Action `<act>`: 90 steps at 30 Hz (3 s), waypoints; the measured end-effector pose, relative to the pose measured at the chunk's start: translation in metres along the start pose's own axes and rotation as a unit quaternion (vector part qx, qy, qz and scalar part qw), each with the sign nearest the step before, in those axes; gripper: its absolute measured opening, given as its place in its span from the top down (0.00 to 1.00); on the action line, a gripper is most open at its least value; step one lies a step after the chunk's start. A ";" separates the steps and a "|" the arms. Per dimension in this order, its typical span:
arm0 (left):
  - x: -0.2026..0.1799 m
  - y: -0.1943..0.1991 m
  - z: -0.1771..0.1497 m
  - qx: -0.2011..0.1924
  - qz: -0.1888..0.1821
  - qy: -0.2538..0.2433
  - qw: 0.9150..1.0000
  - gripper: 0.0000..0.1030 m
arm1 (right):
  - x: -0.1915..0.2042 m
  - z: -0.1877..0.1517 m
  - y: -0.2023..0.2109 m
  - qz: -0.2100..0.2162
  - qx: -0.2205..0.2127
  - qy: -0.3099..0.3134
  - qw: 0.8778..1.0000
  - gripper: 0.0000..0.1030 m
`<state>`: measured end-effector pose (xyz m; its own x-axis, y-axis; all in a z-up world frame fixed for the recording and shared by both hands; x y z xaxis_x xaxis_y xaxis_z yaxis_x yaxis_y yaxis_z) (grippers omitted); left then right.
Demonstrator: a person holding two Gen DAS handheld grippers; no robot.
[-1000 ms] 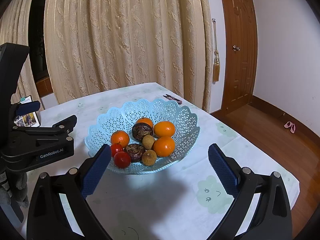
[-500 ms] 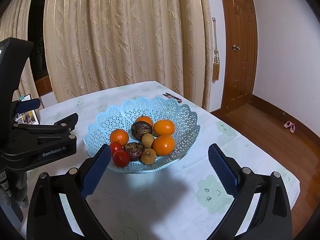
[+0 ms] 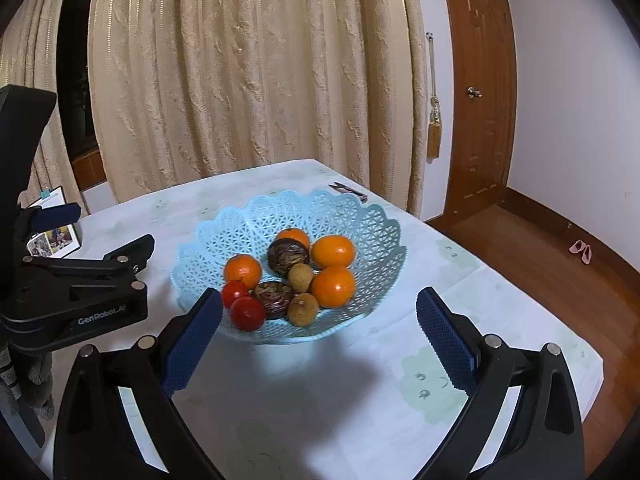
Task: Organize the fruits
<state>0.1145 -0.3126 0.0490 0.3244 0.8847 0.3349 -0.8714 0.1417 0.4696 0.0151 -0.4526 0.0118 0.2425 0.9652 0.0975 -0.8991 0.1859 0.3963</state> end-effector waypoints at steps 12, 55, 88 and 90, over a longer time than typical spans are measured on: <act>0.089 0.007 -0.094 0.105 0.032 0.076 0.991 0.10 | 0.091 -0.045 0.000 0.139 0.098 0.015 0.985 0.04; 0.190 0.035 -0.229 0.192 0.057 0.260 0.945 0.05 | 0.198 -0.094 -0.028 0.134 0.211 0.143 0.958 0.02; 0.190 0.035 -0.229 0.193 0.053 0.257 0.945 0.05 | 0.198 -0.093 -0.028 0.135 0.211 0.143 0.958 0.02; 0.190 0.035 -0.229 0.193 0.053 0.257 0.945 0.05 | 0.198 -0.093 -0.028 0.135 0.211 0.143 0.958 0.02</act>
<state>0.0610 -0.0378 -0.0578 -0.0663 0.9978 0.0023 -0.6575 -0.0454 0.7521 0.0542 -0.2500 -0.0654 -0.1412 0.9898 0.0184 -0.6732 -0.1096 0.7313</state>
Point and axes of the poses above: each gripper's, at about its wrist camera, not at the fingertips, and y roughly against the way its jaws point, x to its left, z to its top, the point moved 6 cm from there along -y, roughly the way its jaws point, and after that the axes turned 6 degrees about -x, right-handed, at the moved point
